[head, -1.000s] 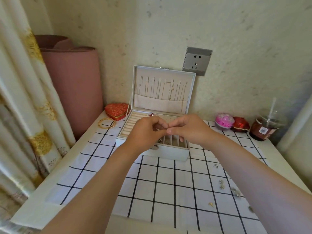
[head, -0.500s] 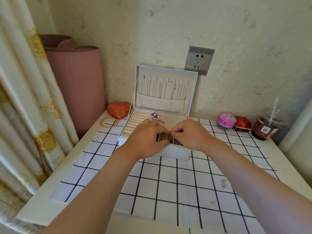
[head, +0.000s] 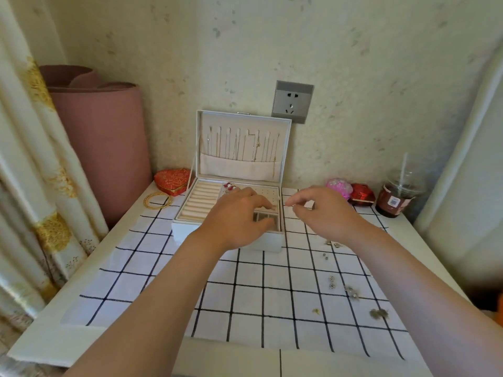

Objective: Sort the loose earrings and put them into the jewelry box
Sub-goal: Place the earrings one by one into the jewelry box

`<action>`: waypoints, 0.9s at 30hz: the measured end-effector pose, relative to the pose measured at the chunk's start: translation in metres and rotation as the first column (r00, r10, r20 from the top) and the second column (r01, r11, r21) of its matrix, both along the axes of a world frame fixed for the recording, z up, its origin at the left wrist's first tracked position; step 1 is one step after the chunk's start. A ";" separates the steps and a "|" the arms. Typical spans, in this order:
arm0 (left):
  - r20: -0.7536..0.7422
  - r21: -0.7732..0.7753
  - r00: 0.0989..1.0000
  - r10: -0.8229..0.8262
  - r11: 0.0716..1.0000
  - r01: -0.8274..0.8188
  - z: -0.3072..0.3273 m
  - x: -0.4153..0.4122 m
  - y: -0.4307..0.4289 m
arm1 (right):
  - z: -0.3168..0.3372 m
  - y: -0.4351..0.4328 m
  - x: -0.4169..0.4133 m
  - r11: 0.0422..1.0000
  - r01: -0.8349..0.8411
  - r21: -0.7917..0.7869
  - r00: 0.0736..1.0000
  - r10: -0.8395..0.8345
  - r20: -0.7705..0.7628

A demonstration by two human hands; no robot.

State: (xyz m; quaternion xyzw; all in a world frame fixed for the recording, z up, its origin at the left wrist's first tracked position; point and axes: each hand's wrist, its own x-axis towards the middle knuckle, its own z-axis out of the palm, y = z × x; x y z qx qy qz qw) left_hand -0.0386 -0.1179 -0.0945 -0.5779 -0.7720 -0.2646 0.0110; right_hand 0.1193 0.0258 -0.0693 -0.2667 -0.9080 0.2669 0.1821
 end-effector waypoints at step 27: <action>0.038 -0.274 0.995 -0.087 0.957 0.094 -0.039 0.104 0.084 | -0.046 0.036 0.071 0.998 0.032 -0.052 0.923 -0.009 0.383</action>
